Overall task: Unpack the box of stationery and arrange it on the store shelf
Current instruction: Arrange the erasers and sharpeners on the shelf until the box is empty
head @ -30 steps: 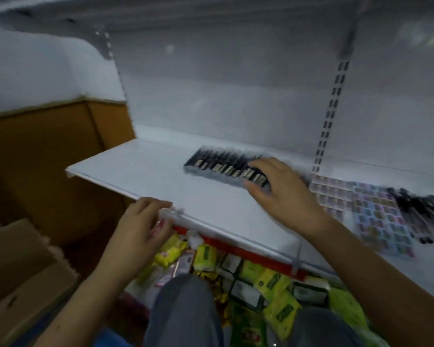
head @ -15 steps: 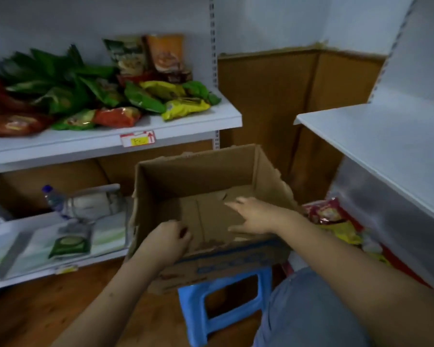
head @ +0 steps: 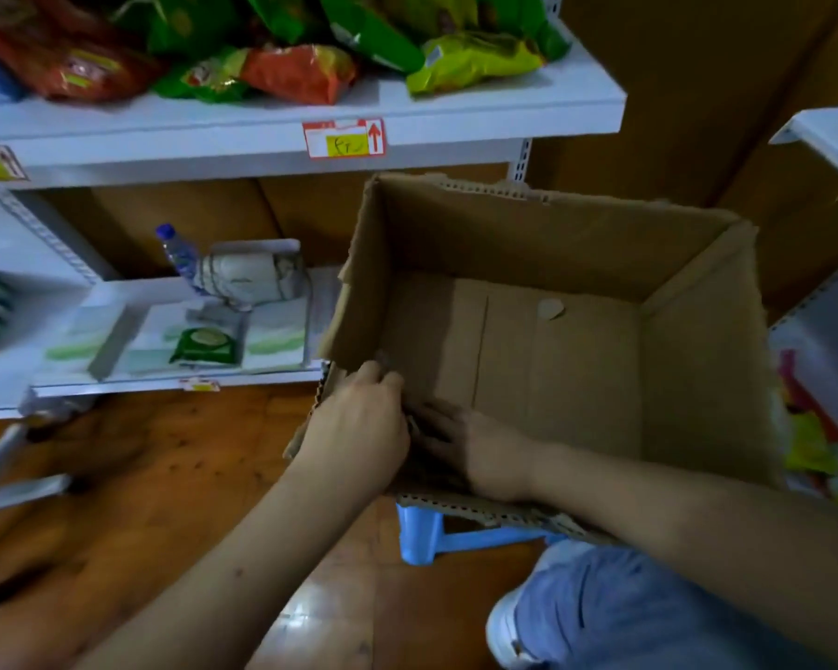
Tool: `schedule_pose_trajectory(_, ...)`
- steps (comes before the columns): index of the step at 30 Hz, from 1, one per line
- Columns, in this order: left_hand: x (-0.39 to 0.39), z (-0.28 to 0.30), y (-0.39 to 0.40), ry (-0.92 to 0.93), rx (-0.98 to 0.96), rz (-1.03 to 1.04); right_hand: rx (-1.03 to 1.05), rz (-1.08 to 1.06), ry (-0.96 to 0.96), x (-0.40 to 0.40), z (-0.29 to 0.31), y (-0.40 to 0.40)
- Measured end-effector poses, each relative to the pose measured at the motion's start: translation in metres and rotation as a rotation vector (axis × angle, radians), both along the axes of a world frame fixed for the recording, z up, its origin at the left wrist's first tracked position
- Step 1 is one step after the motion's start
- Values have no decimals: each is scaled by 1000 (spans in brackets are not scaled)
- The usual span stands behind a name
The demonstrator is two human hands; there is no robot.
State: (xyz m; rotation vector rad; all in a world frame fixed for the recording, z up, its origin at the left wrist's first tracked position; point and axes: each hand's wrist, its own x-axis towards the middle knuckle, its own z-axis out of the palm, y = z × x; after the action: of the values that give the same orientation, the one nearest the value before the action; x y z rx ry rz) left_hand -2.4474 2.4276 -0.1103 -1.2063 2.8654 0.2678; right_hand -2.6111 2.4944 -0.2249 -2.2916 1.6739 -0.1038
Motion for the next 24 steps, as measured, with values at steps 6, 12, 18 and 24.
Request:
schedule_pose_trajectory(6, -31, -23, -24, -698, 74, -189, 94, 28, -87, 6, 0, 13)
schedule_pose_trajectory(12, -53, -20, -45, -505, 7, -149, 180, -216, 37, 12, 20, 20)
schedule_pose_trajectory(18, -56, -10, -44, -447, 67, -10, 381, -513, 58, -40, 52, 25)
schedule_pose_trajectory(24, -34, -33, -18, -981, 339, -365, 553, -515, 253, -75, 36, 51)
